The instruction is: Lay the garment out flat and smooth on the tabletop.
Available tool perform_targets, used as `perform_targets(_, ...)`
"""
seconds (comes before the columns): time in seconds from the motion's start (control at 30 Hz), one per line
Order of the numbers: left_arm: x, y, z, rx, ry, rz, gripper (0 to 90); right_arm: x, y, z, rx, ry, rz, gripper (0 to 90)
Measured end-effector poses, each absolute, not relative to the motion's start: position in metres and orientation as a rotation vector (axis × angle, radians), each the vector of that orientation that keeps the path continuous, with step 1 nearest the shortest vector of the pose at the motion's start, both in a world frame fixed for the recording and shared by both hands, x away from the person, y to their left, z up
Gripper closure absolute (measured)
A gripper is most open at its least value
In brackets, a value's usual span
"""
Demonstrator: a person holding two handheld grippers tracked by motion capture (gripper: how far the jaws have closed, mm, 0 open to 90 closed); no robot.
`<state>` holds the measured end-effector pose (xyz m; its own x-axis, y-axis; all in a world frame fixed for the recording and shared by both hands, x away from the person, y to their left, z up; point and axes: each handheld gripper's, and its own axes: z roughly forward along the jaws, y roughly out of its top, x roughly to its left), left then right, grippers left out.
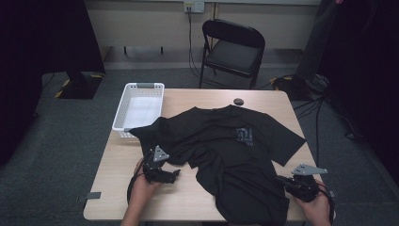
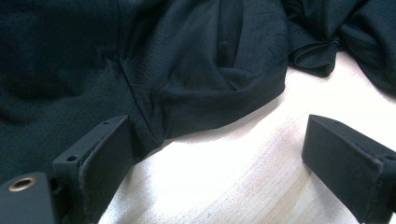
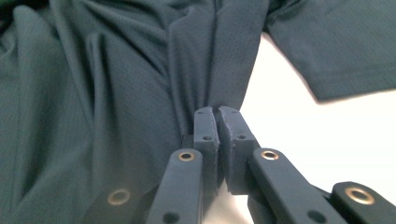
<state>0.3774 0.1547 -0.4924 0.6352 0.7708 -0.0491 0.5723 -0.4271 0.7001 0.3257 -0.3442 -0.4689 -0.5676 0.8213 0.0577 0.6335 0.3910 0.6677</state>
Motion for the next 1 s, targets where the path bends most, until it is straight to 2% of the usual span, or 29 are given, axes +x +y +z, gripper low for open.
perform_targets(0.23, 0.377, 0.155, -0.492, 2.154, 1.045, 0.364, 8.4, 0.314, -0.355, -0.469, 1.294, 2.36, 0.97, 82.8)
perform_targets(0.33, 0.377, 0.155, -0.492, 2.157, 1.042, 0.366, 8.4, 0.314, -0.357, -0.468, 1.303, 2.332, 0.954, 62.4)
perform_targets(0.37, 0.377, 0.155, -0.492, 2.155, 1.044, 0.365, 8.4, 0.317, -0.356, -0.465, 1.299, 2.308, 0.97, 45.8)
perform_targets(0.4, 0.377, 0.155, -0.492, 2.155, 1.044, 0.365, 8.4, 0.317, -0.356, -0.465, 1.299, 2.308, 0.97, 45.8)
perform_targets(0.43, 0.377, 0.155, -0.492, 2.155, 1.044, 0.365, 8.4, 0.32, -0.355, -0.463, 1.298, 2.297, 0.989, 36.3)
perform_targets(0.6, 0.377, 0.155, -0.492, 2.154, 1.045, 0.363, 8.4, 0.341, -0.343, -0.459, 1.254, 2.282, 1.019, 11.5)
perform_targets(1.0, 0.377, 0.155, -0.492, 2.153, 1.046, 0.364, 8.4, 0.397, -0.318, -0.476, 1.196, 2.342, 0.963, 8.8)
